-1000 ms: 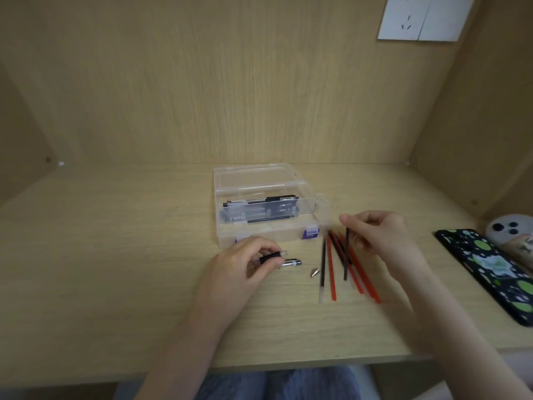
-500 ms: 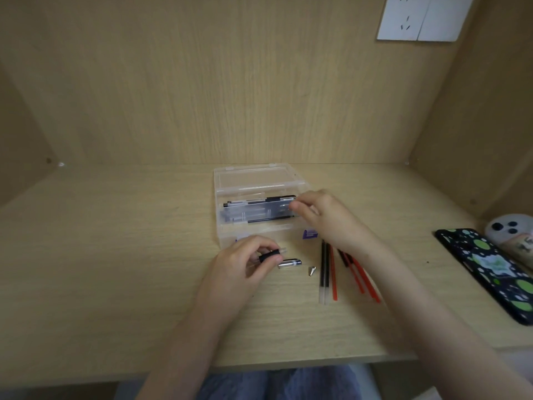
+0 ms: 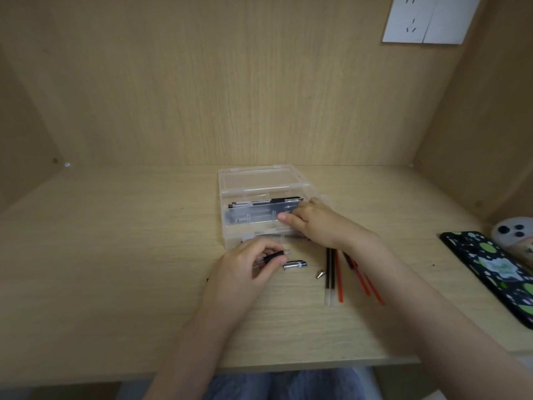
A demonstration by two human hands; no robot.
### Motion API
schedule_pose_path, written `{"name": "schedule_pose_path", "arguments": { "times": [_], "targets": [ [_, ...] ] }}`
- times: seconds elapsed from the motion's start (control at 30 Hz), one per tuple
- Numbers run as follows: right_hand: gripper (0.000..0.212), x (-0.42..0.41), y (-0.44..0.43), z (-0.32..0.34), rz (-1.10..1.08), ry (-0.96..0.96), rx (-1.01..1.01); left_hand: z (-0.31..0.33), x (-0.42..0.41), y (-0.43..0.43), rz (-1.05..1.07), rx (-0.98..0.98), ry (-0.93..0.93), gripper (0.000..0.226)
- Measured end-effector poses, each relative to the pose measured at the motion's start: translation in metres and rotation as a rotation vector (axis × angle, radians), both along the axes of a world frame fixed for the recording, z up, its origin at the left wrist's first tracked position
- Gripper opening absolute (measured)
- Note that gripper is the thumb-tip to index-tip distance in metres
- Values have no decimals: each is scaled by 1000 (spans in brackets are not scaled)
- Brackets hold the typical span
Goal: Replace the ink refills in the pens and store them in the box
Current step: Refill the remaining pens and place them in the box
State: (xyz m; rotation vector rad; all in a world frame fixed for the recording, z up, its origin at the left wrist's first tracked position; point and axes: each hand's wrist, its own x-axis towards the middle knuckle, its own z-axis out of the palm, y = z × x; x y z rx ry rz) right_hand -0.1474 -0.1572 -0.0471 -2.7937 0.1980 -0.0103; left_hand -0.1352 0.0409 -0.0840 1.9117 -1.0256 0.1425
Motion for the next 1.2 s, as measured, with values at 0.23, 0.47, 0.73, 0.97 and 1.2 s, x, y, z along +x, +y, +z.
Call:
{"name": "schedule_pose_path", "arguments": {
  "times": [0.23, 0.47, 0.73, 0.97, 1.2],
  "targets": [
    [44, -3, -8, 9, 41, 131, 179, 1, -1, 0, 10, -1, -1, 8],
    [49, 1, -8, 15, 38, 278, 132, 1, -1, 0, 10, 12, 8, 9],
    [17, -8, -15, 23, 122, 105, 383, 5, -4, 0, 14, 17, 21, 8],
    [10, -19, -23, 26, 98, -137, 605, 6, -4, 1, 18, 25, 24, 9],
    [7, -37, -14, 27, 5, -512, 1146, 6, -4, 3, 37, -16, 104, 7]
  ]
}}
